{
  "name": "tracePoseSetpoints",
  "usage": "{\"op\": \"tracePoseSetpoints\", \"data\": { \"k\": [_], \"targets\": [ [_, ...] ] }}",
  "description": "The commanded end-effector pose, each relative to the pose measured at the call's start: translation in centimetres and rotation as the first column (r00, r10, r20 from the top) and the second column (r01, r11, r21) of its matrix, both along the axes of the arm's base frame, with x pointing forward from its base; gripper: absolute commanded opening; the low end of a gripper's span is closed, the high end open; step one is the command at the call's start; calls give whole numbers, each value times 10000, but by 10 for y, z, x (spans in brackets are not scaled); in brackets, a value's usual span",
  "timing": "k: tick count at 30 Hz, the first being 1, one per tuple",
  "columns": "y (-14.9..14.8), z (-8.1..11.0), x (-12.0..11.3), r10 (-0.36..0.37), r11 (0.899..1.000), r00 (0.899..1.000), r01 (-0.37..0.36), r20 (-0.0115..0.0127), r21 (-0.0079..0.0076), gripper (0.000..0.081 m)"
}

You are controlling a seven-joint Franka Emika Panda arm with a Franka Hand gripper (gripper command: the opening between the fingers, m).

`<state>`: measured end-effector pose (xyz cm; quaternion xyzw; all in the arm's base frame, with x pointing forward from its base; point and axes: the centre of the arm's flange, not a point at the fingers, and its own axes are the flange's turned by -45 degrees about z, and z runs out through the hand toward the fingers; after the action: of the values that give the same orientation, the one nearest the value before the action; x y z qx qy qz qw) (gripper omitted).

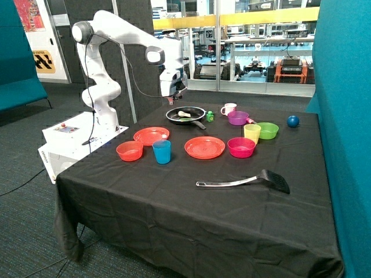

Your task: Serve the vegetables in different plates

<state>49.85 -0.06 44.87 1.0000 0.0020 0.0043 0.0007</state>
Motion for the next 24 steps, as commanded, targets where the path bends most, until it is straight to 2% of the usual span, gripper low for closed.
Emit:
{"op": "tracePoseSetpoints", "data": {
  "k": [1,3,4,5,6,8,13,18,24],
  "targets": [
    [1,1,1,281,9996,9996,-281,-86,13,808],
    [5,0,1,390,9992,9992,-390,-86,13,808],
    [6,-1,1,386,9993,9992,-386,-86,13,774],
    [7,-1,2,406,9992,9991,-406,-86,13,565],
    [7,-2,2,438,9990,9990,-437,-86,13,459],
    [9,-3,2,487,9988,9988,-487,-86,13,373],
    [16,-5,-1,728,9973,9973,-728,-86,13,318],
    [28,-11,-7,1105,9939,9938,-1105,-86,13,223],
    [46,-21,-15,1437,9896,9896,-1437,-86,13,212]
  ]
}}
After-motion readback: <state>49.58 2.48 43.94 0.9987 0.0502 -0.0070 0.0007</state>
